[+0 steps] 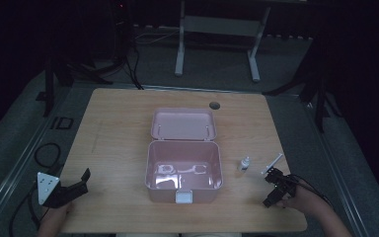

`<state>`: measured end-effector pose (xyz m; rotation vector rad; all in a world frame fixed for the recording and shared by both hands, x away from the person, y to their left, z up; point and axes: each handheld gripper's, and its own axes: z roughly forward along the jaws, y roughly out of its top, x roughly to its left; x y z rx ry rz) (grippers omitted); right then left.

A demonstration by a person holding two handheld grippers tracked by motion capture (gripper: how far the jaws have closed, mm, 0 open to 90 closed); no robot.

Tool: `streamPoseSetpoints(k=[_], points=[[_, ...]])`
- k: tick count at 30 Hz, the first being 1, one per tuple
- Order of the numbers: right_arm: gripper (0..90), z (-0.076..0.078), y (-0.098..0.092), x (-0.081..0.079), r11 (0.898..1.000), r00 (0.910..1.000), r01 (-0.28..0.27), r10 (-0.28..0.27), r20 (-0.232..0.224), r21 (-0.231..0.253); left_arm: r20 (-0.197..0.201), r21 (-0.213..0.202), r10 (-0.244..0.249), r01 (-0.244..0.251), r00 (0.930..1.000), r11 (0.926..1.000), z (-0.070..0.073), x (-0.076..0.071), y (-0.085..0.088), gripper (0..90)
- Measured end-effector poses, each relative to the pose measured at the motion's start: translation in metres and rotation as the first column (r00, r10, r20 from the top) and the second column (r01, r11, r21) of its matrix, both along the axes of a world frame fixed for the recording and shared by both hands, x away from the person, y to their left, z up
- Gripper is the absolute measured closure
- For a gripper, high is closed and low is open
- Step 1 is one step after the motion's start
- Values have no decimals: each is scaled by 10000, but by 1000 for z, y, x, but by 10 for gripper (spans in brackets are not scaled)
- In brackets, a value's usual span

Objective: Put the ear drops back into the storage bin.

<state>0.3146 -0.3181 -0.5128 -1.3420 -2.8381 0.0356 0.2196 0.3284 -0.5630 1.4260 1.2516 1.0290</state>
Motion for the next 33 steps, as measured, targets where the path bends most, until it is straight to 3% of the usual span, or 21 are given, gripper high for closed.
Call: streamPoseSetpoints(k=[14,23,33], points=[[117,10,10,25,9994,9996,92,-101,266,334,-3,2,1,-1,10000,10000,0,0,0,4],[118,17,23,47,9976,9993,84,-108,344,689,-6,-6,-27,27,10000,10000,0,0,0,4],[137,21,42,65,9969,9988,-179,143,478,768,-7,-11,-38,38,10000,10000,0,0,0,4]])
